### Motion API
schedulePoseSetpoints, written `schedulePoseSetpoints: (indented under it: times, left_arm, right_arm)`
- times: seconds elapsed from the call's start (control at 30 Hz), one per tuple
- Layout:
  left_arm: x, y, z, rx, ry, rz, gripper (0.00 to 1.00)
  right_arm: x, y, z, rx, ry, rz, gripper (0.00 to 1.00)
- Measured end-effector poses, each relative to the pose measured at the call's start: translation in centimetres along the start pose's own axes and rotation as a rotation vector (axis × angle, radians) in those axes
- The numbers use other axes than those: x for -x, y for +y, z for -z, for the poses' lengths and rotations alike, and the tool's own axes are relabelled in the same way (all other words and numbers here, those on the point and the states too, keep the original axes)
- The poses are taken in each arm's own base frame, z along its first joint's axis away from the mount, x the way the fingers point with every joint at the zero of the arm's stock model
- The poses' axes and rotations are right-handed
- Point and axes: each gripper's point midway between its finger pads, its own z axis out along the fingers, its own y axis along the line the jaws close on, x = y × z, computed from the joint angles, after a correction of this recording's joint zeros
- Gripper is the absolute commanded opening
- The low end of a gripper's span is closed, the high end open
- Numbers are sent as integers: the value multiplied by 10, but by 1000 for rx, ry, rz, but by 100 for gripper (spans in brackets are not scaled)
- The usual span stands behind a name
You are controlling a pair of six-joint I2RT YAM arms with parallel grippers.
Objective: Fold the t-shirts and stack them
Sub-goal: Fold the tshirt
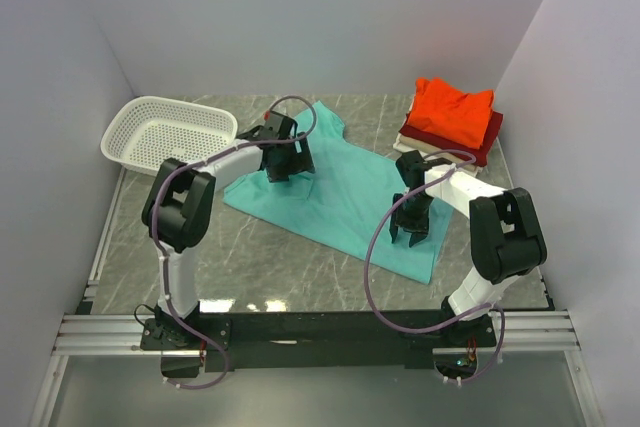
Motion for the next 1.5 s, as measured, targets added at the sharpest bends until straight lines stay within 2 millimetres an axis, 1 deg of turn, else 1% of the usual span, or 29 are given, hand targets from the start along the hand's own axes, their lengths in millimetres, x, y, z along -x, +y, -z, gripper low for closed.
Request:
schedulePoseSetpoints:
  times: [0.13,0.2,0.47,0.6,0.77,0.83,0.9,1.03,1.1,1.2,1.23,1.33,1.47,1.5]
  left_arm:
    - [1,1,-8,18,7,-20,85]
    - [3,-3,-11,16,5,-30,85]
    - [24,-27,-19,-15,-30,-72,86]
    - [28,-36,-17,-30,-41,-82,87]
    - [26,-36,-14,-22,-37,-85,88]
    - [28,-36,-9,-20,-49,-85,89]
    - [28,-34,4,-19,-63,-86,91]
    - [24,-24,29,-2,-92,-91,91]
    - [21,-15,34,11,-100,-91,91]
    - [10,-1,28,38,-88,-88,91]
    - [3,8,24,55,-75,-86,91]
    - [-13,28,17,101,-44,-81,91]
    - [-33,50,9,149,-13,-81,91]
    - [-32,49,10,146,-24,-73,91]
  right_arm:
    - [0,0,0,1,0,0,54]
    - [0,0,0,1,0,0,54]
    - [0,0,0,0,0,0,54]
    - [0,0,0,-1,0,0,54]
    - [0,-1,0,-6,0,0,54]
    - [-1,-2,1,-10,2,0,54]
    - [1,-1,6,-11,1,0,54]
    - [15,7,18,15,-44,3,54]
    - [23,13,24,31,-68,6,54]
    - [31,19,28,53,-84,14,54]
    - [32,21,27,56,-85,16,54]
    - [34,23,17,57,-63,21,54]
    - [34,22,2,50,-31,22,54]
    - [34,21,-1,49,-26,22,54]
